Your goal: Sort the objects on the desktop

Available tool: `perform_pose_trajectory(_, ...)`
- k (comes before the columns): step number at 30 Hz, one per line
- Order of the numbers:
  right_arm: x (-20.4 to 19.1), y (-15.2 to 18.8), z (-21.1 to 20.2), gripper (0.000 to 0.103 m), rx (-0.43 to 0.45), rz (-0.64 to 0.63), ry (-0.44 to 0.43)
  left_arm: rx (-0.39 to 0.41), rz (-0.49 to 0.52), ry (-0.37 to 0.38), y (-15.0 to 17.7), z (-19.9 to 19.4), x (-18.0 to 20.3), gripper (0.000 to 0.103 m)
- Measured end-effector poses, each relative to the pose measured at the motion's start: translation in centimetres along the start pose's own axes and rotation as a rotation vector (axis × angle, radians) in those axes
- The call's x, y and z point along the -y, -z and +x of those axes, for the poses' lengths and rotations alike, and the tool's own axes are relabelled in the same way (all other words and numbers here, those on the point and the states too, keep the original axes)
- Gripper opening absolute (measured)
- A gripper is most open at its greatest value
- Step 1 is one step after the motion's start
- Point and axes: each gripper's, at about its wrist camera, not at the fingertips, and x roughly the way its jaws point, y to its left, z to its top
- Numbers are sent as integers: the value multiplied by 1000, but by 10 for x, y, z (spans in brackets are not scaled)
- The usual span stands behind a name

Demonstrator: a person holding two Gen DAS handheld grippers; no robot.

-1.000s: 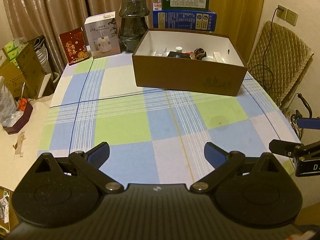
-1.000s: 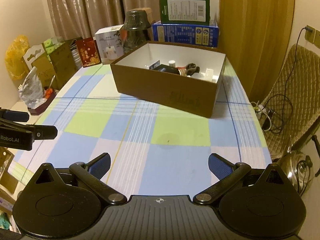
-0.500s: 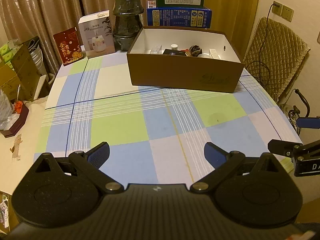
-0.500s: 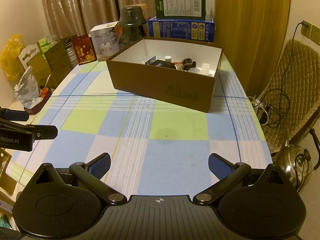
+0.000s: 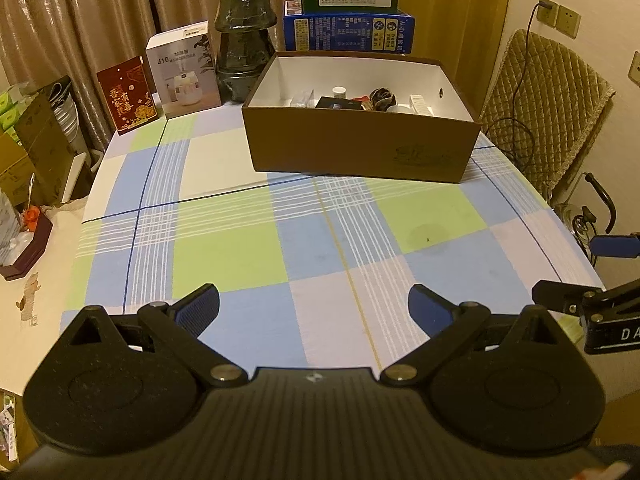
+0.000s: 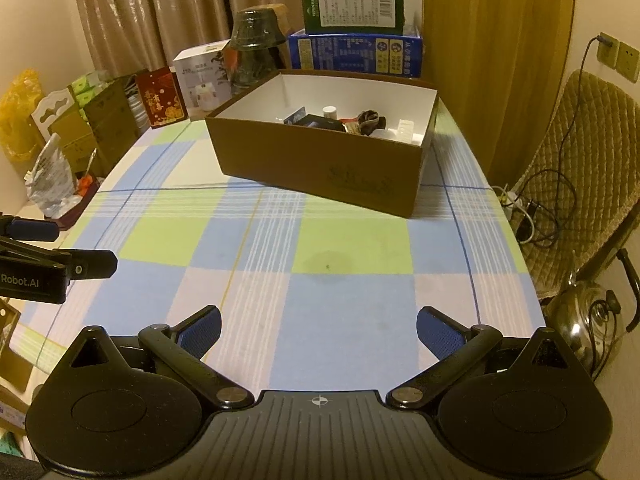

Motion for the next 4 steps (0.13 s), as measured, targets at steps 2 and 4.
perform_pose_trajectory(2,1,1,-1,101,1,0,0,6,7,2,0,-1,2,99)
perform_pose_trajectory(4,1,1,0,101,1,0,0,7,11,2,0,0,4,99)
